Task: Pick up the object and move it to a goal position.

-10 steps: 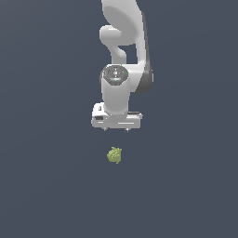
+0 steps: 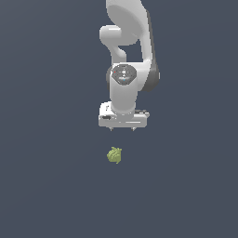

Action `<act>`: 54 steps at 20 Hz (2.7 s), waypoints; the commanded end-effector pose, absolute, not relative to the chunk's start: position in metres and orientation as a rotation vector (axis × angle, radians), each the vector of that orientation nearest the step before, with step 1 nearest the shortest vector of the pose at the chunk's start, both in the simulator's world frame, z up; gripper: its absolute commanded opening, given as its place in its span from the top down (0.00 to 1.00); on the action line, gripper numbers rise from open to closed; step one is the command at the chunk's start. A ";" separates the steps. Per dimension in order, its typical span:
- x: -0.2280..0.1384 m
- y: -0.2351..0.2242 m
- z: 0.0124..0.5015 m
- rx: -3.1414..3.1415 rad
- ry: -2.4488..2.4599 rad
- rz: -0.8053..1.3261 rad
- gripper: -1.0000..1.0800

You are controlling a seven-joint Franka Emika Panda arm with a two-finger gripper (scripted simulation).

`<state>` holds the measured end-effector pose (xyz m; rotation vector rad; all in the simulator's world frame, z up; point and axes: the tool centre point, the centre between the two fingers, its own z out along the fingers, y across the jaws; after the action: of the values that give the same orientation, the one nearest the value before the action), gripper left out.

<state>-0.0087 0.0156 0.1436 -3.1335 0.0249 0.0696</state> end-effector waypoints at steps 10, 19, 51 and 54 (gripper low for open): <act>0.004 0.013 0.137 -3.132 0.045 0.061 0.04; 0.043 -0.005 0.112 -3.135 0.109 0.026 0.04; 0.069 -0.020 0.041 -3.138 0.155 0.000 0.04; 0.069 -0.020 0.041 -3.138 0.155 0.000 1.00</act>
<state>0.0688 -0.0205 0.0414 -3.1378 0.1557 0.0008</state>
